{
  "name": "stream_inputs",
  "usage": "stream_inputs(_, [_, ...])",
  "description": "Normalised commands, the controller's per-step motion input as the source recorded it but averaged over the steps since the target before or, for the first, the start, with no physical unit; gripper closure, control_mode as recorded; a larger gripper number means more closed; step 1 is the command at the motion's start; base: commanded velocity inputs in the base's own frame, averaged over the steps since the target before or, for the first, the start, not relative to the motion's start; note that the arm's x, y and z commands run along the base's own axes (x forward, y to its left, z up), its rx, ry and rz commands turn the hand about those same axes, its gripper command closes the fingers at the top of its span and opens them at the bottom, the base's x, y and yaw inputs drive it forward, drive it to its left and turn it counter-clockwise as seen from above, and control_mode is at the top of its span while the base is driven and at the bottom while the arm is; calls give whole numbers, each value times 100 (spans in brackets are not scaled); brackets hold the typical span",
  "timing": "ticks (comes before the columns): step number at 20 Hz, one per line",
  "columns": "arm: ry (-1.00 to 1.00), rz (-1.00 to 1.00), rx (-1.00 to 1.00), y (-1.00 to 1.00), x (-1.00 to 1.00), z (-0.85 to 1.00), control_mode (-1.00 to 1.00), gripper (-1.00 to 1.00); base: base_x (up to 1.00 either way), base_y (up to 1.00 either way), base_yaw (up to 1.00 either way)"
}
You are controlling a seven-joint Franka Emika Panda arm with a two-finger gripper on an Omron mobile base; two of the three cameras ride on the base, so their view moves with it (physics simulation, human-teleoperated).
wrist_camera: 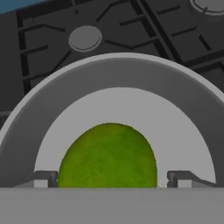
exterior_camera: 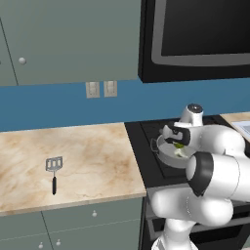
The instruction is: Put the garlic and lime in the pot. Retrieve the spatula and lightly stir the vegetables in the pot.
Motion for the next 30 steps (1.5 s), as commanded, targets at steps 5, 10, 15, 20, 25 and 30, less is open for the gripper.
stream_inputs(5, [0, 0, 1, 3, -17, 3, -100, -100, 0, 0, 0])
stream_inputs(10, [0, 0, 0, 13, -19, 9, -100, -100, 0, 0, 0])
stream_inputs(15, [0, 0, 0, 7, -18, 9, -100, -100, 0, 0, 0])
stream_inputs(20, [0, 0, 0, 5, -19, 17, -100, -100, 0, 0, 0])
stream_inputs(25, [-1, 2, 0, 1, -54, 31, -100, -100, 0, 0, 0])
stream_inputs(30, [0, 9, 0, 23, -80, 29, -100, -100, 0, 0, 0])
